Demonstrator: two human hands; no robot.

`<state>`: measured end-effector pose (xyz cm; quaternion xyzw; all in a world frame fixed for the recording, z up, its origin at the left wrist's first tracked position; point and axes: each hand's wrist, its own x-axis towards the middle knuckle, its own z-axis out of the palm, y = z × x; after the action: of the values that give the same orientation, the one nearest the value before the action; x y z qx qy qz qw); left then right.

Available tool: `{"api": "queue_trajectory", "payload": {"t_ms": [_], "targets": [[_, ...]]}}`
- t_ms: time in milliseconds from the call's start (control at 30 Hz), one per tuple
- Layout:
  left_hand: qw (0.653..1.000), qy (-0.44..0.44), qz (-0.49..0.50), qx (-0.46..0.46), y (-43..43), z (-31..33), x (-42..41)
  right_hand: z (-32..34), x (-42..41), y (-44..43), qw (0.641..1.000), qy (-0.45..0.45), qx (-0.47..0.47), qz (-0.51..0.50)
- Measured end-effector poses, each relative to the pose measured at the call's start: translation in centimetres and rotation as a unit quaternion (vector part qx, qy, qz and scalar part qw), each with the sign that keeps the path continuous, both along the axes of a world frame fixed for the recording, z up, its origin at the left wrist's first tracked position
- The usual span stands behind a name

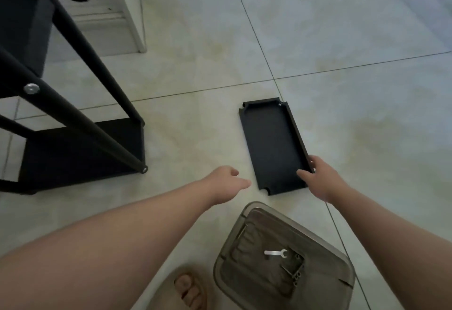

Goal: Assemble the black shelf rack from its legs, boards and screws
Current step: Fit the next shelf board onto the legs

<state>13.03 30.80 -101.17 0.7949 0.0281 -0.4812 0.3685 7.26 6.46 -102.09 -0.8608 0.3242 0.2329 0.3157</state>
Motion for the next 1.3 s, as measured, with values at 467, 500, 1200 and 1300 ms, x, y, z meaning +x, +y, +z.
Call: {"api": "queue_trajectory", "payload": {"t_ms": [467, 500, 1200, 1300], "targets": [[0.969, 0.141, 0.196, -0.060, -5.2, -3.7, 1.5, -2.9, 2.8, -0.2, 0.981, -0.040, 0.086, -0.168], [0.966, 0.141, 0.209, -0.064, -4.9, -3.7, 1.7, -2.7, 2.9, -0.2, 0.980, -0.041, 0.094, -0.173], [0.990, -0.084, 0.071, -0.092, 9.0, 28.0, -1.9, 22.5, -3.2, 8.8, 0.832, -0.183, 0.469, -0.233], [0.984, -0.143, 0.043, -0.098, 11.1, 34.8, -4.4, 28.9, -4.7, 10.7, 0.821, -0.235, 0.466, -0.229]]}}
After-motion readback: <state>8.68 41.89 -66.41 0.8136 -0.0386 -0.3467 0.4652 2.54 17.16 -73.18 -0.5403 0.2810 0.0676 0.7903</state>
